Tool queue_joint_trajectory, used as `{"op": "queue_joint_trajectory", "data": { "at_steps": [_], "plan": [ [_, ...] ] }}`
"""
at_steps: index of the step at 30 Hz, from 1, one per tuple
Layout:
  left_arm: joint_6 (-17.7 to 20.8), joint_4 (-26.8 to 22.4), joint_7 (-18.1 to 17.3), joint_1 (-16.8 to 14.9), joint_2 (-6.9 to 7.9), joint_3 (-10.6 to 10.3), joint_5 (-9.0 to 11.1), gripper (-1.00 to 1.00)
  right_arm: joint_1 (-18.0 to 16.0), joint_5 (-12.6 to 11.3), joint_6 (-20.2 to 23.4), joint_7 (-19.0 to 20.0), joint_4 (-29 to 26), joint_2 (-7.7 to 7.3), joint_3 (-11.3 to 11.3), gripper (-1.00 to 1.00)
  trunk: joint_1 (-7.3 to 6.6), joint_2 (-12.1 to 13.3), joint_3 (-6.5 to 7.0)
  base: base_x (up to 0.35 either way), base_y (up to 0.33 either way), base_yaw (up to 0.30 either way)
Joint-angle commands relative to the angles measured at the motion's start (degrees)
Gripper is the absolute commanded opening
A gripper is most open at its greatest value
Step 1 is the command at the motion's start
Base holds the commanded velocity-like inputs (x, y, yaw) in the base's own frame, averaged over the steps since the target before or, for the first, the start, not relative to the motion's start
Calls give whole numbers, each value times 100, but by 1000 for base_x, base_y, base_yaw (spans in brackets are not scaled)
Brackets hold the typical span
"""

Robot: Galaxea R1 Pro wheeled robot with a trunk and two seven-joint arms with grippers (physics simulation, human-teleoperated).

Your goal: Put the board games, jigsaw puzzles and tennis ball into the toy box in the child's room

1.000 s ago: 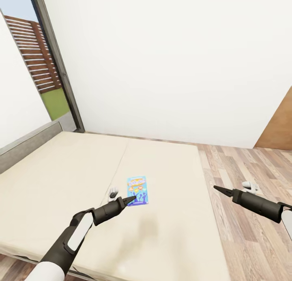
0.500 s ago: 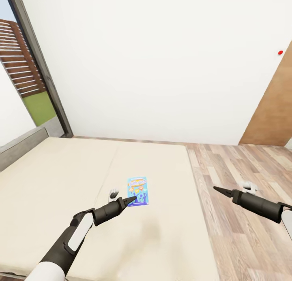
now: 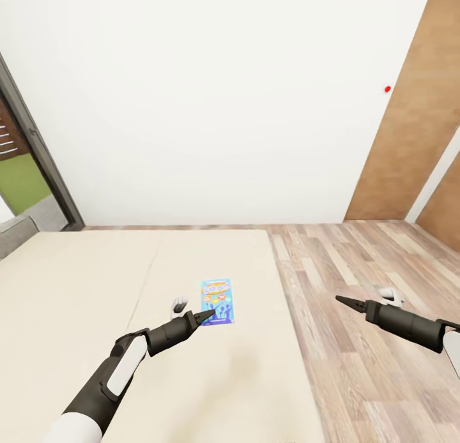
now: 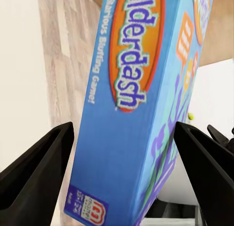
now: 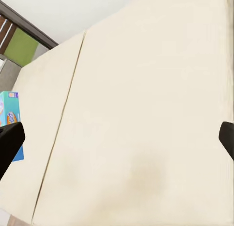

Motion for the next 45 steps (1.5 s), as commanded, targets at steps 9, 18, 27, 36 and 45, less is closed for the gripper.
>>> {"op": "queue_joint_trajectory", "data": {
  "at_steps": [9, 18, 27, 36, 45],
  "plan": [
    [40, 2, 12, -2, 5, -7, 55, -100, -7, 15, 32, 26, -3, 1, -5, 100, -198, 359, 198, 0, 0, -266],
    [40, 4, 13, -2, 12, 1, 55, -100, -6, 15, 33, 26, -8, 1, -5, 100, -396, 720, 404, 0, 0, -259],
    [40, 15, 18, -2, 12, 1, 55, -100, -6, 15, 33, 25, -8, 1, -5, 100, -593, 1081, 612, 0, 0, -257],
    [38, 19, 21, -2, 13, 3, 55, -100, -7, 15, 33, 25, -8, 1, -5, 100, -791, 1442, 822, 0, 0, -254],
    [34, 14, 21, -2, 13, 5, 55, -100, -7, 15, 33, 25, -8, 2, -5, 100, -989, 1803, 1033, 0, 0, -251]
  ]
}}
